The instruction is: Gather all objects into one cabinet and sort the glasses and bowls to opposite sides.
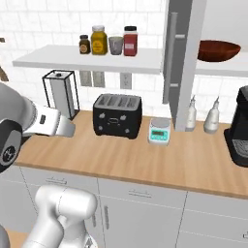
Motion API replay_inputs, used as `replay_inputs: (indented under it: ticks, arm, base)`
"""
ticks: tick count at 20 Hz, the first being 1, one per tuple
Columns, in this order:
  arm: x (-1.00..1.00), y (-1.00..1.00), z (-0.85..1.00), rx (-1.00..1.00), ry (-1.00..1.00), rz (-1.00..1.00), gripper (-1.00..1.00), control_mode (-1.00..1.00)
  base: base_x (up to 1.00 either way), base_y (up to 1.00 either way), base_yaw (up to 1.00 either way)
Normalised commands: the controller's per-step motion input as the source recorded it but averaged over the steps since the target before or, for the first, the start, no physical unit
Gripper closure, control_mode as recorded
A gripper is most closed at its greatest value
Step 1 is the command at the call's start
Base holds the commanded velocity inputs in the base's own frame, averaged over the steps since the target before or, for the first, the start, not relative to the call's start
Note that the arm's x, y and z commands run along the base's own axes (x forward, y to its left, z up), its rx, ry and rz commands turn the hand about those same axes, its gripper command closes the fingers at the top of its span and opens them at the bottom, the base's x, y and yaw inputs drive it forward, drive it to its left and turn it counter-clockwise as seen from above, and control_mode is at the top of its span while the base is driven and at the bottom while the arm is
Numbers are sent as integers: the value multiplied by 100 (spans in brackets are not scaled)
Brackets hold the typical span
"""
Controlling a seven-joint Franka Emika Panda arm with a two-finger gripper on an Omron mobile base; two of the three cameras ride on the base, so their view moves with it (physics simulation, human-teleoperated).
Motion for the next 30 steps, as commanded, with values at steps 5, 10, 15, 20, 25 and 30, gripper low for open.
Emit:
replay_inputs:
  ticks: [5, 10, 15, 20, 25, 30]
  arm:
    - [0, 0, 0, 0, 0, 0, -100, 100]
    - [0, 0, 0, 0, 0, 0, -100, 100]
    - [0, 0, 0, 0, 0, 0, -100, 100]
    - [0, 0, 0, 0, 0, 0, -100, 100]
    - [7, 0, 10, 0, -13, -1, -100, -100]
    - [3, 0, 30, 1, -45, 0, -100, -100]
  base:
    - [38, -36, 0]
    - [48, -9, 0]
    - [53, 0, -1]
    - [52, 4, -5]
    - [18, 3, -2]
    - [0, 0, 0]
